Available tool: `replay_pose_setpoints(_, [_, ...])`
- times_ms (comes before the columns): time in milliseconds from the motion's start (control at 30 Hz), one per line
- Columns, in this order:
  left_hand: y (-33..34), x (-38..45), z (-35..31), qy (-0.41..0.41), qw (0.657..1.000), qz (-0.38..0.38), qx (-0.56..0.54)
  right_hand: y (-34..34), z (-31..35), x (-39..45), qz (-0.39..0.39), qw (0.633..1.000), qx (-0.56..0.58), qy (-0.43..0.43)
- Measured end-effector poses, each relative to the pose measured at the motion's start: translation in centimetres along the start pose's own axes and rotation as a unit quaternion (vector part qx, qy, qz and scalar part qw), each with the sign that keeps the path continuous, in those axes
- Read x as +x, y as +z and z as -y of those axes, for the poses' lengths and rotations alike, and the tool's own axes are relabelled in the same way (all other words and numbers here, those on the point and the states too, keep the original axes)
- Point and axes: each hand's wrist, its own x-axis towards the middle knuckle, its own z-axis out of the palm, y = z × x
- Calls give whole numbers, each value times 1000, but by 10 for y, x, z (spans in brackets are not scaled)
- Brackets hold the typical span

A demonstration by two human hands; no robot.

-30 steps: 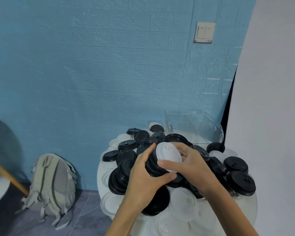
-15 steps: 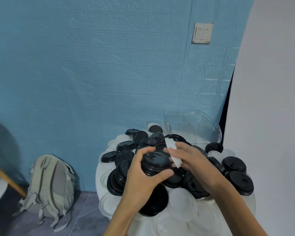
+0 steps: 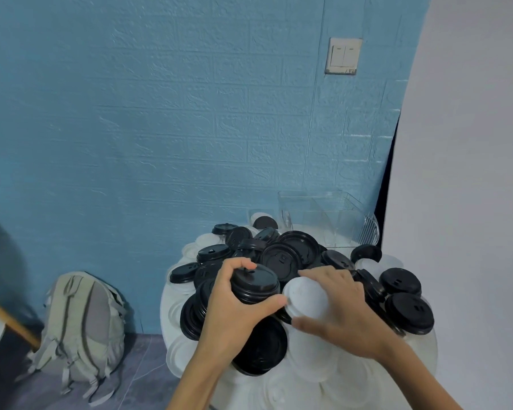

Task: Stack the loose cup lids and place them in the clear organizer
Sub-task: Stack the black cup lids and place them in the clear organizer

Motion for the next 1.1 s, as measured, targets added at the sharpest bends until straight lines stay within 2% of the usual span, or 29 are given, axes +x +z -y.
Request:
replay_pose_setpoints(233, [-1, -1, -3, 12, 1000, -9, -2, 4, 5, -19, -35, 998, -9, -45])
replay_pose_setpoints(467, [0, -2, -2, 11, 1000, -10, -2, 12, 0, -25, 34, 996, -67, -45])
replay_pose_setpoints(800, [-1, -1, 2, 15, 1000, -16, 1, 13, 2, -30, 24, 997, -49, -54])
replay_pose_setpoints(967, [-1, 0, 4, 6, 1000, -17, -4, -4, 8, 2, -56, 997, -23, -43])
replay_pose_setpoints(1100, [-2, 2, 4, -3, 999, -29, -14, -9, 11, 46, -36, 996, -66, -46])
